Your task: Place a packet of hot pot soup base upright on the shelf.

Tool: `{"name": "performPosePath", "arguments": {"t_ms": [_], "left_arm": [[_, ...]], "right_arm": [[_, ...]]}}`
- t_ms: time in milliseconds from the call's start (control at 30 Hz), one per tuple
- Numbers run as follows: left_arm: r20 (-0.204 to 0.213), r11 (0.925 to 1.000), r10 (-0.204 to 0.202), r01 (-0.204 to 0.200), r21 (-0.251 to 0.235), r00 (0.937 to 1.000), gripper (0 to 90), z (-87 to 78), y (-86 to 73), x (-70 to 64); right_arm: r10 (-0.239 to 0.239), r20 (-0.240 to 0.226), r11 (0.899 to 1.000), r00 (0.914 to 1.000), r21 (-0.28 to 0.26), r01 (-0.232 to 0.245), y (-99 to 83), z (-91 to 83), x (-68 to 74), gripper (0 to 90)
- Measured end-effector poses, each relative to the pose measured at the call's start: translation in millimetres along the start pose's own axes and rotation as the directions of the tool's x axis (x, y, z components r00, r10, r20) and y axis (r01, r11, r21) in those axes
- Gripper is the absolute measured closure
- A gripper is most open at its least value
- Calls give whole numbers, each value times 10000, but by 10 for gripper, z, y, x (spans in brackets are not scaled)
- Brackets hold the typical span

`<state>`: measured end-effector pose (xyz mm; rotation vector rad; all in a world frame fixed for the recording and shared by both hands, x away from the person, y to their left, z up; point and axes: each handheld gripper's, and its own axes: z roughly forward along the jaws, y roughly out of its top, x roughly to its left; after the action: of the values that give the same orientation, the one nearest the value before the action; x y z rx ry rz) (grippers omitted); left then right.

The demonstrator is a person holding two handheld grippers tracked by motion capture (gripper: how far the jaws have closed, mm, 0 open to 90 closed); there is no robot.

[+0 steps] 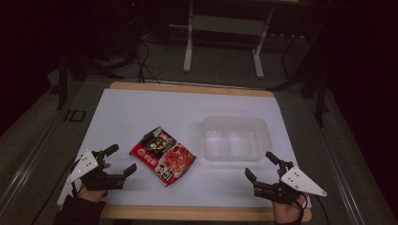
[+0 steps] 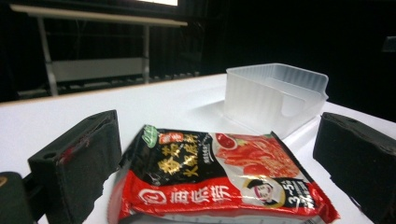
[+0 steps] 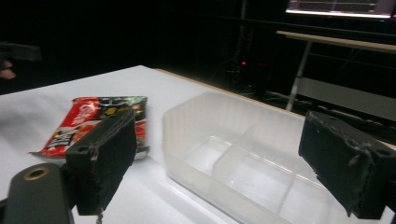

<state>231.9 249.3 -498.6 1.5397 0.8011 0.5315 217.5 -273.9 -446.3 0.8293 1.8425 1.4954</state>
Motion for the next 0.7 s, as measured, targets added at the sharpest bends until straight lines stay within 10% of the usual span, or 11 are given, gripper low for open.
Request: {"name": "performPosePath", "arguments": {"t_ms": [267,700], "left_arm": [[373,9977,-256,232,632,9990,13,8,27,-25],[1274,9783,697,-927,1853,9894,14,110,225,-252]], "right_arm": [[-75,25,9998,10000,205,75,12,6,1,117],[-411,-713,9981,9966,426,442,58,41,118,136]]}}
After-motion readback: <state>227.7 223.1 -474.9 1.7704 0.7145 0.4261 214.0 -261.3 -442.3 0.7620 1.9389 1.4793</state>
